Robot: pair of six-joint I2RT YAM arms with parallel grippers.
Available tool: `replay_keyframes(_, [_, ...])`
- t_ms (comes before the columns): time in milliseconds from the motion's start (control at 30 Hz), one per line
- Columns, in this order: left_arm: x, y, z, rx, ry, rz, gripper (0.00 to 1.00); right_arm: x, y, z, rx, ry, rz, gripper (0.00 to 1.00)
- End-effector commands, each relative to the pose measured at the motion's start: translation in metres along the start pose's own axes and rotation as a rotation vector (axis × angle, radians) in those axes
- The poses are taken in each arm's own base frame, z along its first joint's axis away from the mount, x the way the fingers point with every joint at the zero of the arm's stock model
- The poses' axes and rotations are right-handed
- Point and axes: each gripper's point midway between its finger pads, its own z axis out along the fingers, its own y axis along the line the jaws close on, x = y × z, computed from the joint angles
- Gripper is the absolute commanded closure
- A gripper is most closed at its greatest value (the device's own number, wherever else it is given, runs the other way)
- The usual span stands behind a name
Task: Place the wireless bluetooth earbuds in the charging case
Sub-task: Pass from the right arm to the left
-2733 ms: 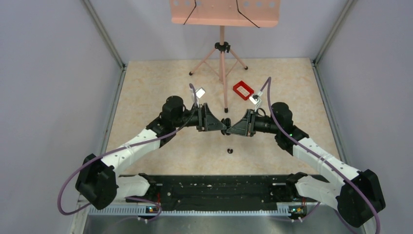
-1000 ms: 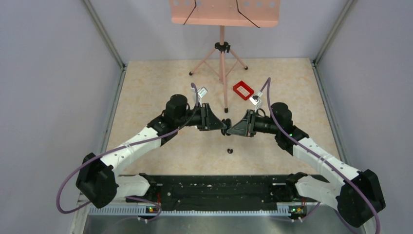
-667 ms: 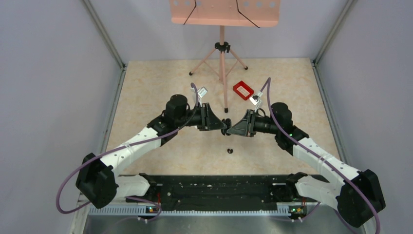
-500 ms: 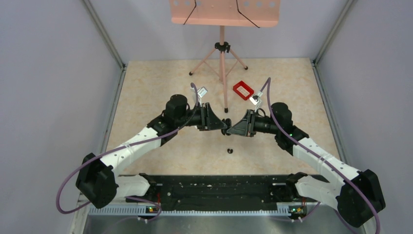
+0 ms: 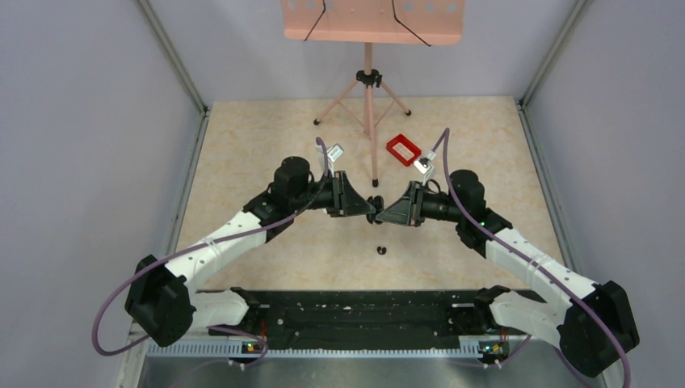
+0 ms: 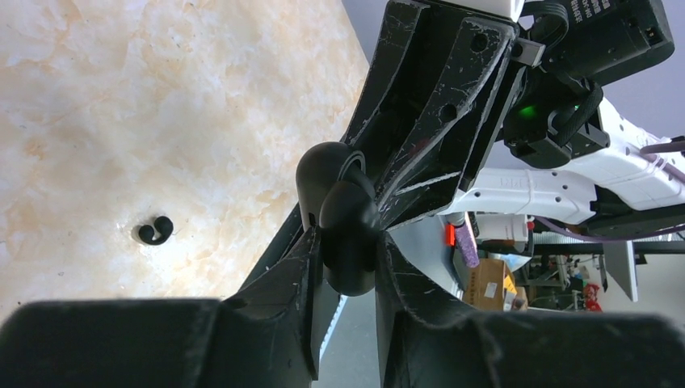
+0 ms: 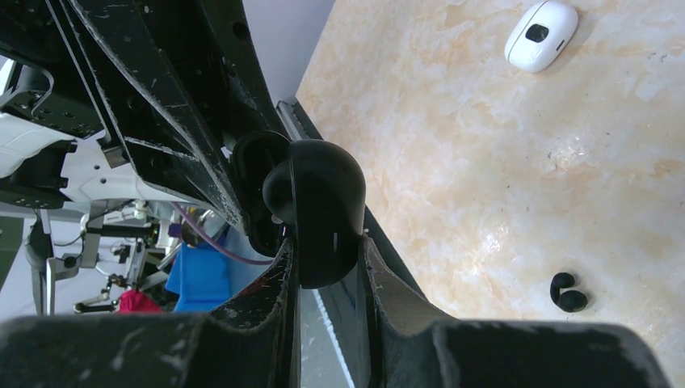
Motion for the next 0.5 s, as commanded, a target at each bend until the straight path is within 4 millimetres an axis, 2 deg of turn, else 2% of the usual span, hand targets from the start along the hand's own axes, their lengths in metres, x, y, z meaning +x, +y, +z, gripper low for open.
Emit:
replay_keyframes(0, [-0.009,-0.019,-0.006,0.044,-0.033,0.048,0.80,-0.016,0.014,-0.001,-0.037,-0.045,-0.048,1.00])
replay_keyframes(100, [-0.010,-0.020,-0.006,0.042,-0.040,0.050,0.88,-0.015,0.014,-0.001,-0.035,-0.042,-0.045,1.00])
replay_keyframes(200, [-0.012,-0.018,-0.007,0.026,-0.049,0.051,0.92,-0.016,0.015,-0.003,-0.032,-0.046,-0.045,0.74])
replay_keyframes(333, [-0.013,-0.004,-0.007,-0.039,-0.064,0.040,0.96,-0.022,0.017,-0.008,0.010,-0.063,-0.071,0.39])
replay_keyframes(367, [-0.013,0.000,-0.007,-0.061,-0.067,0.037,0.97,-0.024,0.017,-0.010,0.030,-0.068,-0.083,0.34])
replay_keyframes(467, [-0.012,0.012,-0.009,-0.116,-0.070,0.018,0.98,-0.028,0.017,-0.019,0.092,-0.082,-0.108,0.30])
